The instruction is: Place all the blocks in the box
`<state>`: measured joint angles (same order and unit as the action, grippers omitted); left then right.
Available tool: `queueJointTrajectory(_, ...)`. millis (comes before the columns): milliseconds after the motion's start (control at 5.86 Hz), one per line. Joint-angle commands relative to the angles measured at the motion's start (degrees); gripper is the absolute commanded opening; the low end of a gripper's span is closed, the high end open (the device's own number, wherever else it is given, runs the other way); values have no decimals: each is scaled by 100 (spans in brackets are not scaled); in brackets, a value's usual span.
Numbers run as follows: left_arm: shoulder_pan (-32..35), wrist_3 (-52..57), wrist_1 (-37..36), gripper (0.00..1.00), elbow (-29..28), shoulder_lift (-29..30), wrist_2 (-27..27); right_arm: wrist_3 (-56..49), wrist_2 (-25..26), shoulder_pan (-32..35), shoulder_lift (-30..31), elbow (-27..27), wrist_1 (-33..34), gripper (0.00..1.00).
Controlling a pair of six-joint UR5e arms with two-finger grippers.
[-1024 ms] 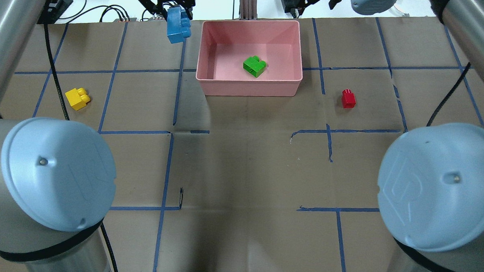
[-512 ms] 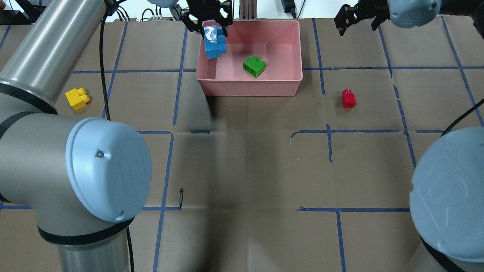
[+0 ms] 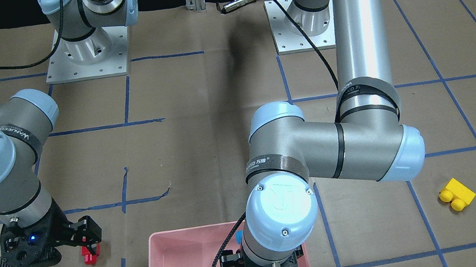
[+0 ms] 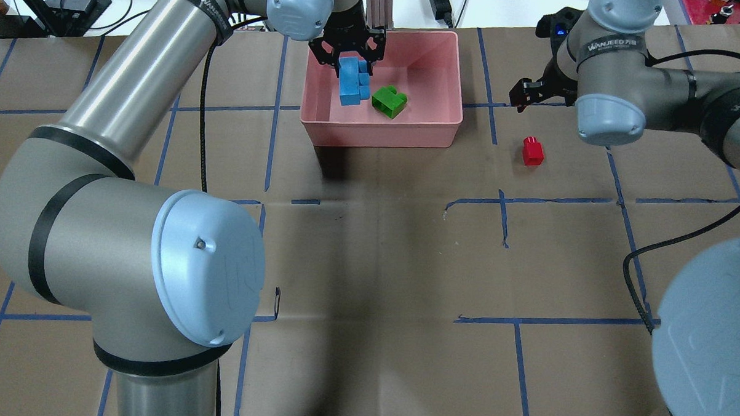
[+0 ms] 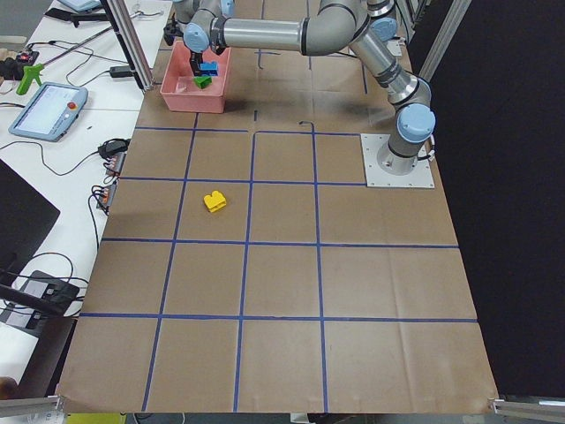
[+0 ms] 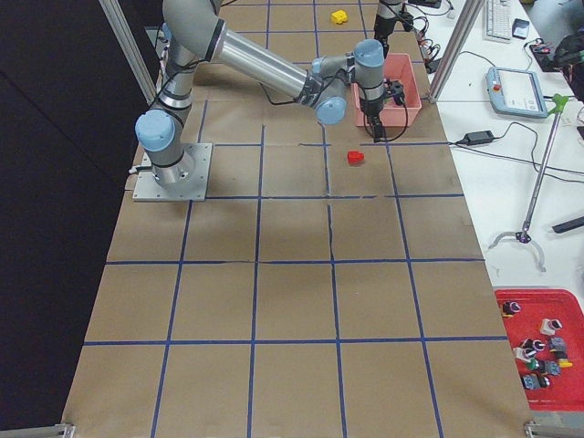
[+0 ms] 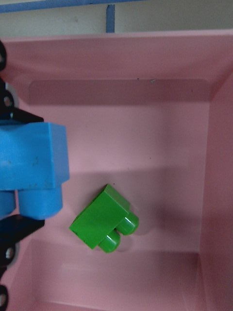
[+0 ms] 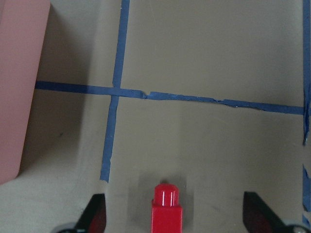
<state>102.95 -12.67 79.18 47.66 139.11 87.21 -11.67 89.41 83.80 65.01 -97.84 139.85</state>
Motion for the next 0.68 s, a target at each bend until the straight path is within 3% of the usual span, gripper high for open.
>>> queueJointTrajectory(0, 14, 80, -131, 46, -29, -6, 68, 486, 33, -22, -128, -462, 333, 100)
queueJointTrajectory(171, -12, 168, -139, 79, -47, -24, 60, 560, 33, -92, -224, -543, 333, 100)
queueJointTrajectory(341, -125, 169, -131, 98, -47, -68, -19, 543, 42, -118, -304, -578, 333, 100)
queueJointTrajectory(512, -187, 169, -131, 99, -47, -129, -19, 534, 42, -127, -339, -613, 333, 100)
